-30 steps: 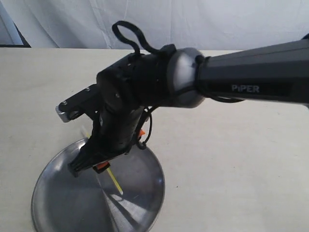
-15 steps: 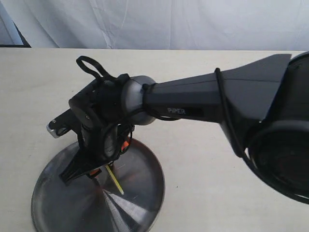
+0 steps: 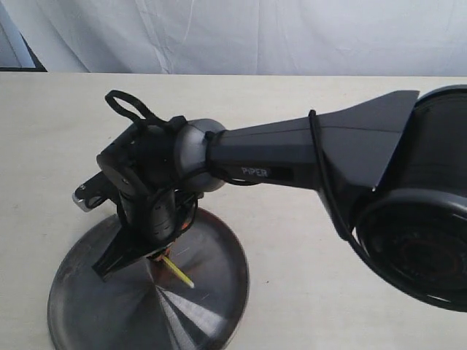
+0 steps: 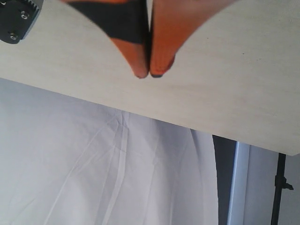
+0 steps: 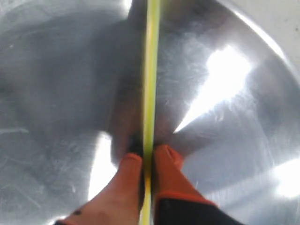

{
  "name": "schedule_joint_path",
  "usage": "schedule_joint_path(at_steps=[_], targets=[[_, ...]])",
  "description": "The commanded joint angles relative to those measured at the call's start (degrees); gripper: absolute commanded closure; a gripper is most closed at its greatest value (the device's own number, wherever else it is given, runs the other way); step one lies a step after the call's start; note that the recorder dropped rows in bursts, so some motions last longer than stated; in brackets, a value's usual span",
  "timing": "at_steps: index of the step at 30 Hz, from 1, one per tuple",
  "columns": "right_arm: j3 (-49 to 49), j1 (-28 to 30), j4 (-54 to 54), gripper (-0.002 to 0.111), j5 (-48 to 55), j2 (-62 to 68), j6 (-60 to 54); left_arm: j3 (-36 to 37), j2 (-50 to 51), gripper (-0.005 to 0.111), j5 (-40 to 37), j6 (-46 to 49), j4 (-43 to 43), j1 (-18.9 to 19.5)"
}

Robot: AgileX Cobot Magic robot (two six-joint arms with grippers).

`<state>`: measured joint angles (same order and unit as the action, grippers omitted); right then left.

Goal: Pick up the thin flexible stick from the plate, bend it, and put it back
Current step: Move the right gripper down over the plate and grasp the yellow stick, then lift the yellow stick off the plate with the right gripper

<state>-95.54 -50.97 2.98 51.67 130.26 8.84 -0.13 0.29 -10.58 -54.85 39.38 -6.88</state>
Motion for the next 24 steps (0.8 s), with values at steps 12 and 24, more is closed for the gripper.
schedule_joint_path(at_steps=[12, 24], targets=[[0.4, 0.2, 1.5, 0.109, 1.9, -17.0, -3.5, 0.1, -0.3, 0.106, 0.3, 0.0, 0.5, 0.1], [2.5, -2.2, -12.6, 0.109, 3.1, -26.4, -13.8, 0.1, -0.3, 0.106, 0.3, 0.0, 0.5, 0.1]])
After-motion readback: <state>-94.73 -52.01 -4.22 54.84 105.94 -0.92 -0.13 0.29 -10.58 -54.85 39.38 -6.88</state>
